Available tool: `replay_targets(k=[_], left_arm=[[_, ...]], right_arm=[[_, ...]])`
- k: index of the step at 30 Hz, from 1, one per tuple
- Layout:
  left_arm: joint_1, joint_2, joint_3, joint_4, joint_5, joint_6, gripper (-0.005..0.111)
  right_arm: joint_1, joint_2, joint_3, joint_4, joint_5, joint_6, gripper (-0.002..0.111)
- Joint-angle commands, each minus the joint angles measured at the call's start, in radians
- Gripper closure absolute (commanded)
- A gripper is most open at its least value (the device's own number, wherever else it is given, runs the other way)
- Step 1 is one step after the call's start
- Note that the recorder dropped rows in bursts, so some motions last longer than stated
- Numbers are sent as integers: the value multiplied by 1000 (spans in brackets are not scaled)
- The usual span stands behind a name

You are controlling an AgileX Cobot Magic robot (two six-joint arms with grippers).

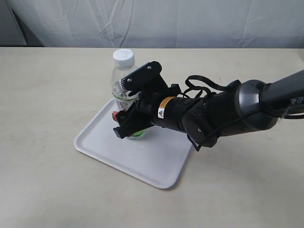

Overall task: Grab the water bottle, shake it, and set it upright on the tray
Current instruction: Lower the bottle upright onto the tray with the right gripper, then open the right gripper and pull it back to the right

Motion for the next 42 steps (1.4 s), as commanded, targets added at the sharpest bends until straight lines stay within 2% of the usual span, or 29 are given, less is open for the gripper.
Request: replay_targets(k=[1, 17, 19, 21, 24, 31, 36, 40, 42], left_arm=[[0, -5, 4, -1, -9, 2, 106], [0, -5, 4, -1, -9, -1, 106], [0, -5, 4, -1, -9, -1, 106], [0, -5, 4, -1, -9, -1, 106], [0, -5, 4, -1, -9, -1, 106], [0, -5, 4, -1, -9, -1, 106], [0, -5, 4, -1, -9, -1, 106], [0, -5, 4, -1, -9, -1, 106], [0, -5, 4, -1, -9, -1, 106]], right_arm=[[-4, -28, -3, 1, 49, 0, 28], [-4, -95, -3, 0, 265, 0, 30], [-4, -115, -3, 0, 303, 0, 43], [-4, -139, -3, 0, 355, 0, 63], [-4, -191, -3, 9, 502, 7, 108], [-4, -348, 0, 103, 845, 27, 105], [-4, -642, 113, 212, 946, 52, 105], [-4, -825, 132, 320, 1248, 52, 105], [-4, -894, 126, 265, 1300, 46, 105]])
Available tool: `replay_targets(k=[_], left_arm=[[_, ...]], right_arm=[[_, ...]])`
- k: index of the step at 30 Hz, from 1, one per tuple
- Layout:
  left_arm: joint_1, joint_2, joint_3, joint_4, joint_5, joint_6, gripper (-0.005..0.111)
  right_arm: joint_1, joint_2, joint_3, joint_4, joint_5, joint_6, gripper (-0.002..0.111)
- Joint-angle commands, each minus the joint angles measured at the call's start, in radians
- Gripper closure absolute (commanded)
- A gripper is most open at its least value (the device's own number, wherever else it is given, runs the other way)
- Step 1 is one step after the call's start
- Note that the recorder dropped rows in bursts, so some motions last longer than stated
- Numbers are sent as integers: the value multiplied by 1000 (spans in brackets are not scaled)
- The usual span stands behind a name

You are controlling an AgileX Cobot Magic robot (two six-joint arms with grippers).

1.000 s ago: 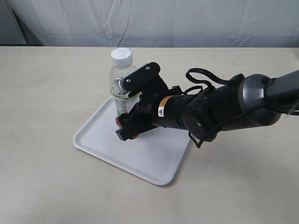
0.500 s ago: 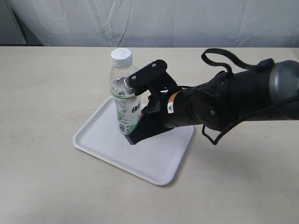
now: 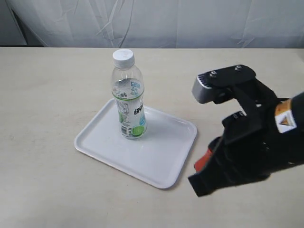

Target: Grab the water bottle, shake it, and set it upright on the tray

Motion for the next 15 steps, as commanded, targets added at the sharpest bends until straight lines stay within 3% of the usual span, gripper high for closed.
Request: replay_targets(k=[1, 5, 8, 11, 15], left_arm=[[0, -5, 4, -3, -9, 2, 106], [0, -5, 4, -3, -9, 2, 106], [0, -5, 4, -3, -9, 0, 106], [0, -5, 4, -3, -9, 0, 106], [0, -5, 4, -3, -9, 0, 106]], right_arm=[[-4, -121, 1, -72, 103, -6, 105], [-4, -231, 3, -280, -1, 222, 105], [-13, -353, 59, -364, -151, 246, 105], [-106, -498, 147, -355, -274, 246, 105], [-322, -681, 273, -341, -345, 244, 105]])
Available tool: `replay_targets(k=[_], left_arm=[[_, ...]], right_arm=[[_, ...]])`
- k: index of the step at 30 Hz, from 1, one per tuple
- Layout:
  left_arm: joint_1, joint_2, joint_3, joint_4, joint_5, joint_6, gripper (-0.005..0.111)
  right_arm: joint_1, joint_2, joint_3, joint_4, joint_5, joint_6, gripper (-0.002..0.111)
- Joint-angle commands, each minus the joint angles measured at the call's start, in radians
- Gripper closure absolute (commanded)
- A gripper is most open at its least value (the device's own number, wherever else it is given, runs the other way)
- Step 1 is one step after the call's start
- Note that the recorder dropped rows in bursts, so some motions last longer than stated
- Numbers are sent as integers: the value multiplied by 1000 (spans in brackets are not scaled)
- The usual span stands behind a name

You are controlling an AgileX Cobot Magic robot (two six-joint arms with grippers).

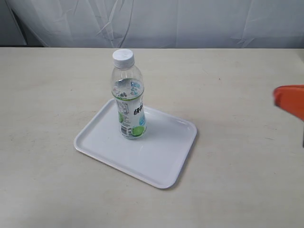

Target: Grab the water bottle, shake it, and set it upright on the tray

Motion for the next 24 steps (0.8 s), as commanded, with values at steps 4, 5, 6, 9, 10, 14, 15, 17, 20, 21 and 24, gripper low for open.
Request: replay_targets(k=[4, 5, 6, 9, 10, 14, 15, 17, 20, 21, 24], left_arm=[[0, -5, 4, -5, -9, 0, 106], [0, -5, 4, -5, -9, 0, 106], [0, -5, 4, -5, -9, 0, 106], [0, -5, 4, -5, -9, 0, 106], [0, -5, 4, -5, -9, 0, 106], [0, -5, 4, -2, -9, 0, 106], [0, -5, 4, -2, -9, 0, 106], [0, -5, 4, -2, -9, 0, 106], [0, -5, 4, -2, -9, 0, 106], [0, -5, 4, -2, -9, 0, 106], [0, -5, 4, -2, -9, 0, 106]], right_arm=[[-337, -274, 212, -17, -185, -83, 105], [-372, -307, 243, -17, -217, -89, 105], [-401, -340, 275, -17, -246, -91, 105], [-475, -438, 378, -18, -303, -91, 105], [-500, -462, 406, -18, -320, -91, 105], [-589, -552, 526, 25, -405, -91, 105], [-609, -560, 550, 36, -421, -91, 105], [-643, -560, 587, 48, -433, -89, 105], [-674, -560, 597, 106, -420, -89, 105], [-676, -560, 597, 123, -398, -86, 105], [-676, -560, 597, 128, -371, -86, 105]])
